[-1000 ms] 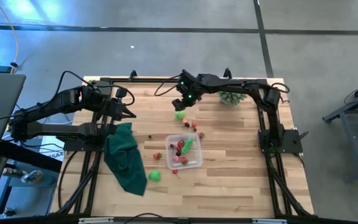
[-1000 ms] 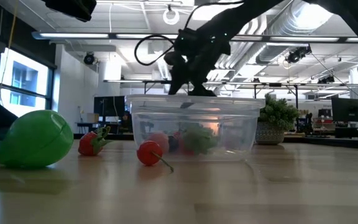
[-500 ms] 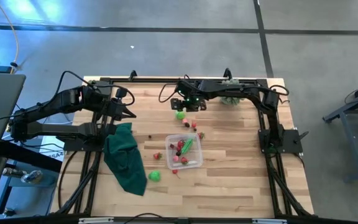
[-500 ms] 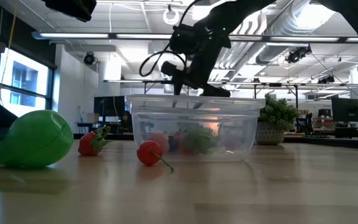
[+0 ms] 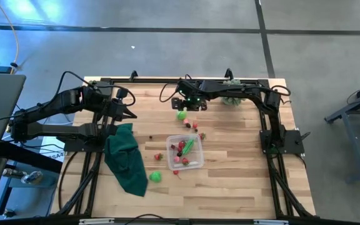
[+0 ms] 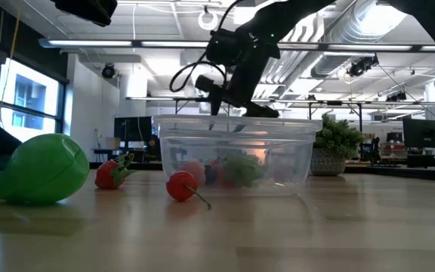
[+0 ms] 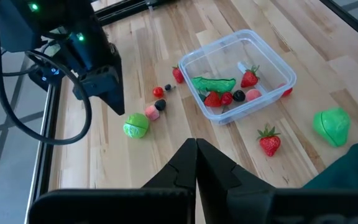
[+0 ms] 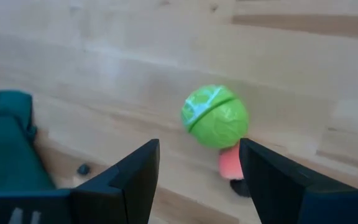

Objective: Pick and placing Produce into tupperware
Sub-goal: Put the green cabbage into the transparent bin

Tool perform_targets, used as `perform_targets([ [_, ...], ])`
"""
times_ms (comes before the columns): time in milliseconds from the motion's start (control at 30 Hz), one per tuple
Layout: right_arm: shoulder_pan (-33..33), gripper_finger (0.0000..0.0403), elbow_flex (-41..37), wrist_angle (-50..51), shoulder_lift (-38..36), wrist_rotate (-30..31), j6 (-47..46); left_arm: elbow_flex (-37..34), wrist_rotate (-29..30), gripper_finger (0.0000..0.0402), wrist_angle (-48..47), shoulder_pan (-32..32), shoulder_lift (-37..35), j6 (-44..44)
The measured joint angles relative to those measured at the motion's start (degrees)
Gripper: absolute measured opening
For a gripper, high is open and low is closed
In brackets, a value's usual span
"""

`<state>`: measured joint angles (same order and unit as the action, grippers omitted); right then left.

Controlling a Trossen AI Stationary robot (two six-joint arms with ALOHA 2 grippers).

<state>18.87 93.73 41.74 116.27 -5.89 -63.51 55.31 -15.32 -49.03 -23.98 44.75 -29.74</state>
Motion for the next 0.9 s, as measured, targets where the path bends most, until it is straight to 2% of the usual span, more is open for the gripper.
perform_targets([
  [133, -0.47, 0.0213, 0.0, -0.02, 0.0, 1.13, -4.76, 0.01, 0.0, 0.0001, 0.0, -0.01, 0.0, 0.02],
  [300, -2.46, 0.0213, 0.0, -2.11, 0.0, 6.23, -9.8, 0.0, -0.01, 0.0001, 0.01, 0.01, 0.0, 0.0],
  [600, -3.56, 0.0212, 0.43, -6.15, 0.06, 5.32, -19.26, 0.0, 0.0, 0.0001, 0.01, 0.0, 0.0, 0.01],
  [800, -3.89, 0.0206, 6.29, -2.25, 0.11, 4.96, -19.33, 0.01, 0.0, 0.0001, -0.01, 0.0, 0.0, 0.01],
  [900, -4.45, 0.0206, 11.08, 2.75, 0.37, 8.41, -17.59, 0.02, -0.01, 0.0001, 0.01, -0.01, 0.0, 0.02],
])
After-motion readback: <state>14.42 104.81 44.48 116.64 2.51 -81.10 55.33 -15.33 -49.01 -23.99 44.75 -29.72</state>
